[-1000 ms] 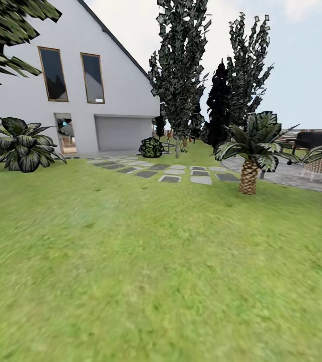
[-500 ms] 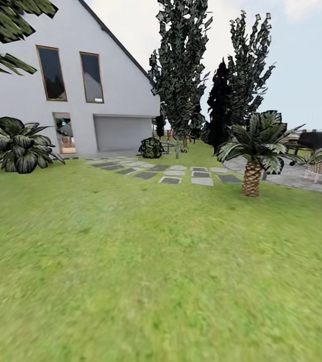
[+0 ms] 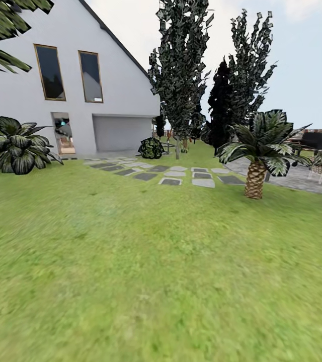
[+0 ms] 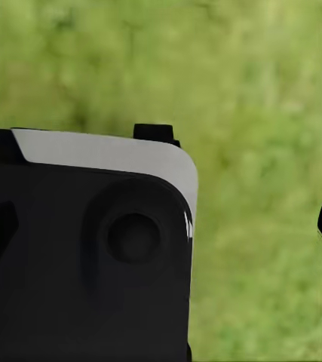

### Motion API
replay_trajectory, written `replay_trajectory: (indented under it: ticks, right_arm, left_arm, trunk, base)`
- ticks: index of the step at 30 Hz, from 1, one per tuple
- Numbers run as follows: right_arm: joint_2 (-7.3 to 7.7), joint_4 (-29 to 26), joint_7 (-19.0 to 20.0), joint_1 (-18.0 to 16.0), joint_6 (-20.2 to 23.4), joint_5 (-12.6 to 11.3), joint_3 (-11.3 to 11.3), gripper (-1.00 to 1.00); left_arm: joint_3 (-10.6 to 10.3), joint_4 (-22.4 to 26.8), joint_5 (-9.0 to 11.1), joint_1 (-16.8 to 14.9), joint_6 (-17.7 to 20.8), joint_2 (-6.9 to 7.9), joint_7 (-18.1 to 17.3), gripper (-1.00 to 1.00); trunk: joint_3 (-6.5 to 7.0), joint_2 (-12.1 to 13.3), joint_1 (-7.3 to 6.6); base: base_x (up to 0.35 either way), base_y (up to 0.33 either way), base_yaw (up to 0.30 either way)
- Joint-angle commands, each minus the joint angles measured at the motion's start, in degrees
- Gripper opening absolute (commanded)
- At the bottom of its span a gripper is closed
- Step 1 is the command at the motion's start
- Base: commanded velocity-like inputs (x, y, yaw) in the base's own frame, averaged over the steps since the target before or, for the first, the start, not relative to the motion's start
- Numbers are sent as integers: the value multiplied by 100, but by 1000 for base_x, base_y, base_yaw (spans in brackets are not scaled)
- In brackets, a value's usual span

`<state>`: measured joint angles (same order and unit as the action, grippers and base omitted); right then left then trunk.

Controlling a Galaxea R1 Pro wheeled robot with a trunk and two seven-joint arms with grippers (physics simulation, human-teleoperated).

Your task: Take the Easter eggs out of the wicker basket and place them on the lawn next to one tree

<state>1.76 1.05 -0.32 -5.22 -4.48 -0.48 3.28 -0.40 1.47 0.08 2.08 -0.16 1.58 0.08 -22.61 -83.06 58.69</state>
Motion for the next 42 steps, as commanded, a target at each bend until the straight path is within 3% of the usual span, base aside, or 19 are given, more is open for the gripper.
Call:
replay_trajectory:
  ticks: [1,15,26,42]
  right_arm:
    - [0,12,2,-6,-25,-5,32,100]
    - [-35,47,41,-6,-20,56,58,100]
    - [-29,129,41,-6,-34,55,50,100]
    - [-26,132,32,-6,-36,56,58,100]
  left_arm:
    - [-4,11,1,3,-2,0,1,100]
    - [-4,11,1,3,-2,0,1,100]
    - [-4,11,1,3,-6,0,1,100]
    - [-4,11,1,3,-2,0,1,100]
  trunk:
    - [-5,-2,4]
    - [-5,-2,4]
    - [-5,-2,4]
    - [-5,-2,4]
  base:
    - [338,0,0]
    - [334,0,0]
    - [107,0,0]
    - [335,0,0]
